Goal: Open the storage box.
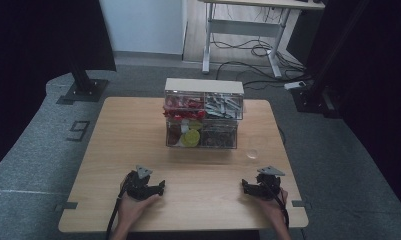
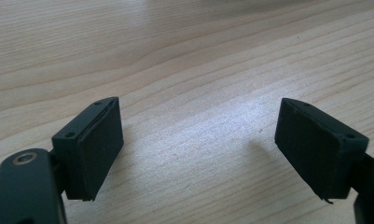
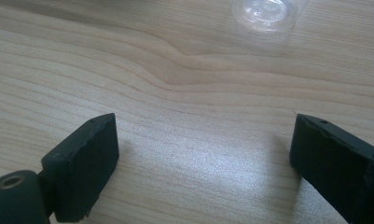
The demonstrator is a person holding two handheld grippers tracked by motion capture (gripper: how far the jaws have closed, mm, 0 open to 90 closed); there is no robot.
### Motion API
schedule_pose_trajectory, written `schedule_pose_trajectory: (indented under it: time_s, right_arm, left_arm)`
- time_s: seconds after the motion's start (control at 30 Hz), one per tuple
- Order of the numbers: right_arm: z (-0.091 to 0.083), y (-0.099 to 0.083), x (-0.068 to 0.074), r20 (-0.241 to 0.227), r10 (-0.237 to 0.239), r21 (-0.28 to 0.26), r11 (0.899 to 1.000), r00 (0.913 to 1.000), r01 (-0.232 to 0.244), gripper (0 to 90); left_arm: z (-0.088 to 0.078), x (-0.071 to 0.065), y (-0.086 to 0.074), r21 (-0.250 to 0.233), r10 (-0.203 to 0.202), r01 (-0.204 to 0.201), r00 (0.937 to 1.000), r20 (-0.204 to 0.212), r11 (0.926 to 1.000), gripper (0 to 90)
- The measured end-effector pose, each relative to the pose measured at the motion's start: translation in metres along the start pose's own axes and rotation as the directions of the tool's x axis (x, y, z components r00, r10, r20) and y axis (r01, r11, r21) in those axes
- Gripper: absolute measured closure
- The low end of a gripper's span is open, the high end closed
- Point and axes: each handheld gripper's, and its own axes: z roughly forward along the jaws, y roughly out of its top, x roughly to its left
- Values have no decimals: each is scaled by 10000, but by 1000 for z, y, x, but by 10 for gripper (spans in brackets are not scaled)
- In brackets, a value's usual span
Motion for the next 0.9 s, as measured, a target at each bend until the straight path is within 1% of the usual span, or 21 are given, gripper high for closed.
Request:
schedule_pose_trajectory:
  time_s: [0.1, 0.13, 0.2, 0.3, 0.37, 0.4, 0.43, 0.5, 0.53, 0.6, 0.63, 0.67, 0.7, 0.73, 0.77, 0.8, 0.83, 0.87, 0.9]
  right_arm:
    - [0, 0, 0, -25, -4, -12, 10000, 10000, 4, 101]
    - [0, 0, 0, -25, -4, -12, 10000, 10000, 4, 101]
    - [-1, -1, 0, -37, -28, -104, 9999, 10000, 28, 138]
    - [-1, -1, 0, -39, -34, -105, 9999, 10000, 34, 138]
    - [-1, -1, 0, -45, -28, -105, 9999, 10000, 28, 138]
    - [-1, -1, 0, -47, -22, -104, 9999, 10000, 21, 140]
    - [-1, -1, 0, -47, -22, -104, 9999, 10000, 21, 140]
    - [-3, -2, 0, 22, 42, -116, 9999, 10000, -41, 143]
    - [-3, -2, 1, 55, 74, -114, 9999, 10000, -73, 145]
    - [-5, -4, 0, 113, 132, -149, 9998, 9998, -130, 154]
    - [-5, -4, 0, 113, 132, -149, 9998, 9998, -130, 154]
    - [-5, -4, 0, 111, 128, -151, 9998, 9999, -127, 154]
    - [-5, -4, 1, 107, 130, -151, 9998, 9999, -128, 156]
    - [-5, -4, 1, 69, 104, -158, 9998, 9999, -103, 167]
    - [-5, -4, 1, 69, 104, -158, 9998, 9999, -103, 167]
    - [-6, -5, 2, 46, 89, -188, 9998, 9999, -88, 191]
    - [-6, -5, 2, 46, 89, -188, 9998, 9999, -88, 191]
    - [-7, -6, 4, -74, -92, -222, 9997, 9999, 91, 193]
    - [-7, -6, 4, -74, -92, -222, 9997, 9999, 91, 193]
  left_arm:
    - [-1, 1, 0, -36, -142, 142, 9999, 66, 9999, 156]
    - [-1, 1, 0, -36, -142, 142, 9999, 66, 9999, 158]
    - [-2, 1, -1, -93, -122, 123, 9999, 115, 9999, 168]
    - [-3, 0, -2, -171, -97, 98, 10000, 19, 9998, 185]
    - [-3, -1, -2, -241, -106, 102, 9998, -141, 9997, 210]
    - [-5, -1, -3, -48, -137, 138, 9999, 90, 9999, 254]
    - [-5, -1, -3, -48, -137, 138, 9999, 90, 9999, 260]
    - [-8, -3, -4, -100, -88, 89, 9999, 114, 9999, 306]
    - [-9, -3, -4, -166, -113, 113, 9999, 50, 9998, 306]
    - [-11, -1, -5, -324, -225, 223, 9997, -49, 9992, 361]
    - [-11, -1, -5, -324, -225, 223, 9997, -49, 9992, 378]
    - [-11, -1, -6, -392, -177, 175, 9998, -43, 9991, 378]
    - [-12, -1, -6, -436, -6, 8, 10000, 49, 9990, 405]
    - [-13, -4, -5, -656, 351, -333, 9991, 256, 9973, 455]
    - [-13, -4, -5, -656, 351, -333, 9991, 256, 9973, 474]
    - [-14, -5, -4, -781, 426, -396, 9984, 372, 9962, 492]
    - [-15, -6, -3, -838, 484, -442, 9977, 485, 9955, 492]
    - [-16, -7, -3, -965, 481, -425, 9973, 558, 9944, 526]
    - [-16, -7, -3, -965, 481, -425, 9973, 558, 9944, 549]
